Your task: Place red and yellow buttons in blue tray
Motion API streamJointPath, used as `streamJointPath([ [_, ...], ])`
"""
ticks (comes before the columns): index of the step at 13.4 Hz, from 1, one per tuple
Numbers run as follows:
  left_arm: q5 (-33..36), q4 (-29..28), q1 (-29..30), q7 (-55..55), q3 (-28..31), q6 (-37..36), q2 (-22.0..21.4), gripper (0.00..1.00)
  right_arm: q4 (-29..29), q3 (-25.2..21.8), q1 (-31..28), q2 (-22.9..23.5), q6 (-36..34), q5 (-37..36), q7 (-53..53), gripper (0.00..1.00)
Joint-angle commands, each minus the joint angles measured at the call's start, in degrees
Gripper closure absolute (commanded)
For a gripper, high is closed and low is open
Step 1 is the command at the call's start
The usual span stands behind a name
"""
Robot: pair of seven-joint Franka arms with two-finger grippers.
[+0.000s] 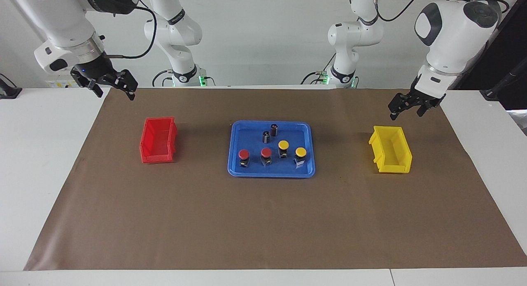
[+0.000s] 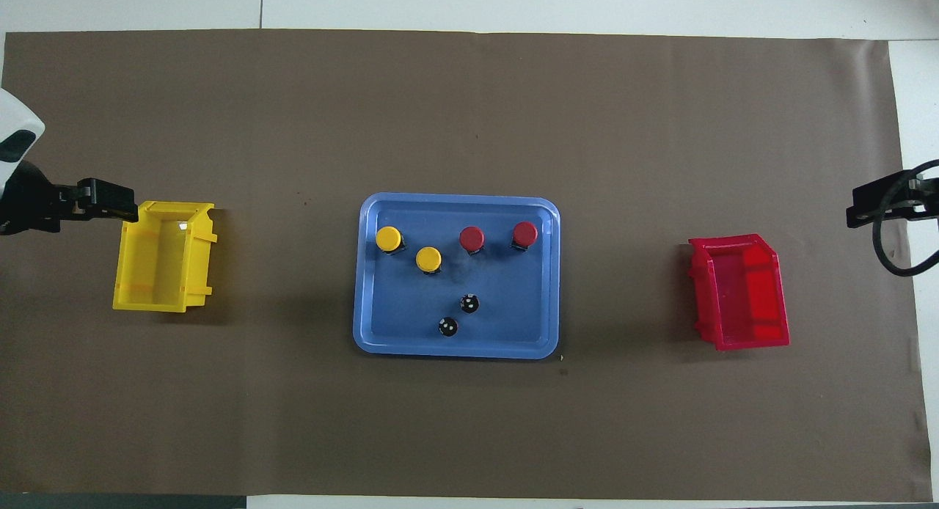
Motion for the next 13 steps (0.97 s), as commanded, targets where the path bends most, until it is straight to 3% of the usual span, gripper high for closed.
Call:
streamJointPath([
  [1, 0.4, -0.4, -3.5, 3.5, 5.6, -0.7, -1.2, 0.0, -1.4, 0.3, -0.2, -1.2, 0.3, -0.4, -1.0, 0.0],
  [7, 0.2, 1.9, -4.5, 5.0, 7.1, -2.4, -1.2, 0.0, -1.4, 0.3, -0.3, -1.2, 0.3, -0.4, -0.9, 0.0],
  [13, 0.1, 7.2, -5.6, 5.0, 7.3, -9.0, -0.9, 0.0, -1.4, 0.3, -0.2, -1.2, 0.3, -0.4, -1.0, 0.0],
])
